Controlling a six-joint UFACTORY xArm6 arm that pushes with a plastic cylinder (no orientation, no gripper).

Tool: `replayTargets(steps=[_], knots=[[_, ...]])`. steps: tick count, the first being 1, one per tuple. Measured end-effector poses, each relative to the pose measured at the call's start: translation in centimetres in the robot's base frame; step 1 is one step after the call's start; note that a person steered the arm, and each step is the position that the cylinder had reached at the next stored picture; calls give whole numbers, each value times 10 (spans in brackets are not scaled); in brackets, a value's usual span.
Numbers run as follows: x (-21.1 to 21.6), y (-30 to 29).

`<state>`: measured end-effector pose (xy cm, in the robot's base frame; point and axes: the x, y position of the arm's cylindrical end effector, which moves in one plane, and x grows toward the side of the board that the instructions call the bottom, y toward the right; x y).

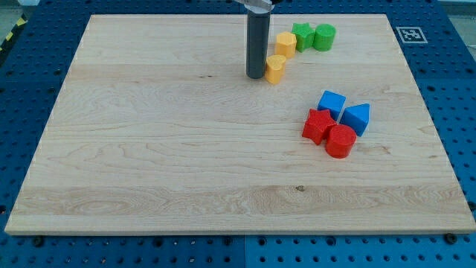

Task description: Move the yellow blocks below the green blocks

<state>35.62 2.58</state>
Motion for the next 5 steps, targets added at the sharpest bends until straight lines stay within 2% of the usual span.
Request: replayTargets(steps=[5], knots=[[12,39]])
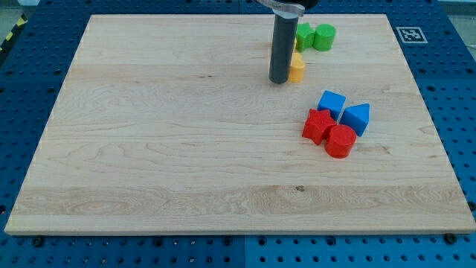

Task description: Move the yellow blocks below the green blocks

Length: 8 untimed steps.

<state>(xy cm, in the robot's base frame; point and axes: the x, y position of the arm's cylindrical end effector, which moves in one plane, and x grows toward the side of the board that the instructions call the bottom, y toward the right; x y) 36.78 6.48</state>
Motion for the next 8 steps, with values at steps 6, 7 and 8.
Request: replayTargets(steps=[6,7,8], knots=[[-50,54],[-32,35],[-21,-26]])
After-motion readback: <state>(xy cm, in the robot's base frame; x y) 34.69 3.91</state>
